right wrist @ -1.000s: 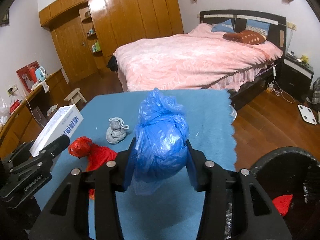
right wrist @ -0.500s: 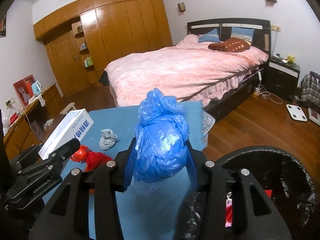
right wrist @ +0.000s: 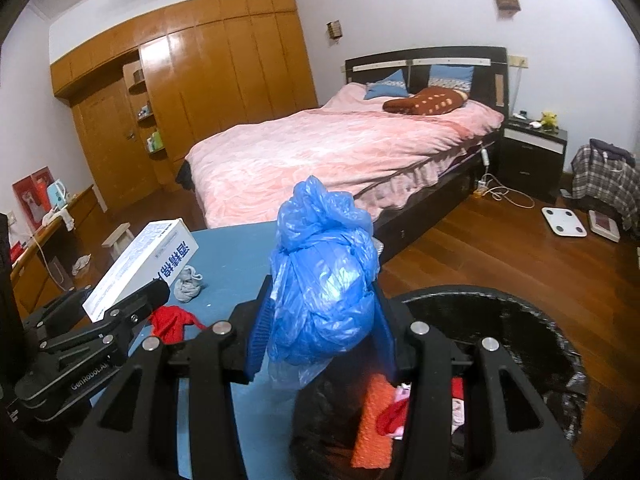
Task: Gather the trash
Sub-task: 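Carry box and blue bag over the bin and open both grippers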
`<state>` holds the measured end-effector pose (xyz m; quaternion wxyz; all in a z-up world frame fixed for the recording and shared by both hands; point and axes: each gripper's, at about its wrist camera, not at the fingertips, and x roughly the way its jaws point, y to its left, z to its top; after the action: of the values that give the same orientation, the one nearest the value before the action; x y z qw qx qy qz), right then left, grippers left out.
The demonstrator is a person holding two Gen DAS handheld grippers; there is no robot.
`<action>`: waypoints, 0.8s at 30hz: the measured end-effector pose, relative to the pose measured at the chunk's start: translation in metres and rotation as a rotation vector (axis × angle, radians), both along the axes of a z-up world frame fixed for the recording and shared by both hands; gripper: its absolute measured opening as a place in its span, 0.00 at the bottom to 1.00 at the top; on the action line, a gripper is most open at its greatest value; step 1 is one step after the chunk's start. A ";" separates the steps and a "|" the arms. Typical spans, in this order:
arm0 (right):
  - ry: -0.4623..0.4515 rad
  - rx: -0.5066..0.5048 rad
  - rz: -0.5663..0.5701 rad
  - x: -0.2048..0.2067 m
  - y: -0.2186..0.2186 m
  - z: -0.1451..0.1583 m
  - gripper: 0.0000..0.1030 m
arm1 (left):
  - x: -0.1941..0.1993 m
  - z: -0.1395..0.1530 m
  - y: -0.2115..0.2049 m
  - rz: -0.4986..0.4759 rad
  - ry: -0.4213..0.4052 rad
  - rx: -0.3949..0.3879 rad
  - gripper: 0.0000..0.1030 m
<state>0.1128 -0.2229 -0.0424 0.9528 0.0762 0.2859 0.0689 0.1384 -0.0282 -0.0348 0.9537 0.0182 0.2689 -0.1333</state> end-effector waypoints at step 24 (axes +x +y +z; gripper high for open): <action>-0.019 -0.023 -0.187 -0.061 -0.089 -0.003 0.43 | -0.028 0.010 -0.089 -0.193 -0.026 0.012 0.53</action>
<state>0.0516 -0.3115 -0.0454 0.9585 0.0911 0.2691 -0.0227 0.1106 -0.1173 -0.0246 0.9397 0.0515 0.2544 -0.2229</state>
